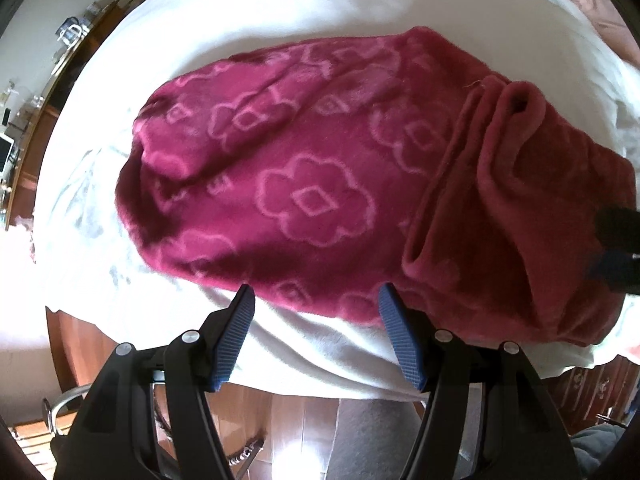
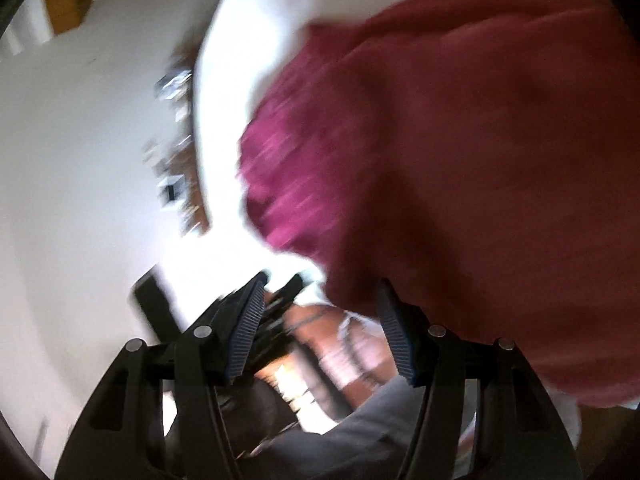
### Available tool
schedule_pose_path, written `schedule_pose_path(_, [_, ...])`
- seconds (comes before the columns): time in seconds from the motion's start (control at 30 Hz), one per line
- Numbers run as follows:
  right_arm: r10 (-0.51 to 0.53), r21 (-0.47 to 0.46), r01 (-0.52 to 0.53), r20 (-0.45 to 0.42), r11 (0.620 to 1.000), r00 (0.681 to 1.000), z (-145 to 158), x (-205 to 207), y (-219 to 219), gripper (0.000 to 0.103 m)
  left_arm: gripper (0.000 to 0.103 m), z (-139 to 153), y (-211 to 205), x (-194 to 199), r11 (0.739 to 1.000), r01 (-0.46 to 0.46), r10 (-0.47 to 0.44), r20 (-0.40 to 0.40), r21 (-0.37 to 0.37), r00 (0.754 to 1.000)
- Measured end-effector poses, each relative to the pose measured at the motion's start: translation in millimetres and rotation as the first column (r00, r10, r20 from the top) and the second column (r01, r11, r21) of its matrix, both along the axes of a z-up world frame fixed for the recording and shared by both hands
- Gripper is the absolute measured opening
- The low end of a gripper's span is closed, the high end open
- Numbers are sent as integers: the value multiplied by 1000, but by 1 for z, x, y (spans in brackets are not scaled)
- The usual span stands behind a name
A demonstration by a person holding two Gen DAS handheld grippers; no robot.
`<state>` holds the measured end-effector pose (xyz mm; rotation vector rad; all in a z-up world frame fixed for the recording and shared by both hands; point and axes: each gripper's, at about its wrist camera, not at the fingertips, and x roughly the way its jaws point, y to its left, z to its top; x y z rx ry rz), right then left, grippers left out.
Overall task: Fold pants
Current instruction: 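Open the right gripper and smooth the folded pants flat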
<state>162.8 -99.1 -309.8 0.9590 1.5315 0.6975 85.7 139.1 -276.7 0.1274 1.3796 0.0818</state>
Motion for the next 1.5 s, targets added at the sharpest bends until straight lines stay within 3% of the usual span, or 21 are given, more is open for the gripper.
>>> schedule_pose_path(0.13, [38,5,-38,17,999,999,4,-4,14,60,64,6,1,-5,1000,-12,12,10,1,1000])
schedule_pose_path(0.33, [-109,-161,122,87,979,990,13,-5,-36,60,64,3,-2,9,1000,10,-9,18,-28,1000])
schedule_pose_path(0.57, [-214,-427,287,211,857,954,30,-9,-88,60,64,4,-38,21,989,124,-122,35,-80,992])
schedule_pose_path(0.73, [-237,-503,320,223,803,946,23,-17,-104,60,64,-19,-54,26,979,185,-187,-17,-85,982])
schedule_pose_path(0.87, [-203,-556,293,219,778,954,14,-20,-99,60,65,-46,-49,34,983,180,-182,-60,-24,982])
schedule_pose_path(0.97, [-170,-586,259,203,768,964,2,-13,-95,60,78,-61,-43,42,985,170,-169,-63,23,984])
schedule_pose_path(1.1, [-138,-597,236,206,767,969,6,-3,-92,60,80,-67,-46,47,978,200,-197,-54,56,979])
schedule_pose_path(1.33, [30,-585,149,284,797,958,31,33,-28,60,80,-64,-41,49,977,214,-214,-44,11,976])
schedule_pose_path(1.5, [142,-633,86,301,769,943,26,62,21,60,80,-60,-21,48,971,239,-239,-37,-16,970])
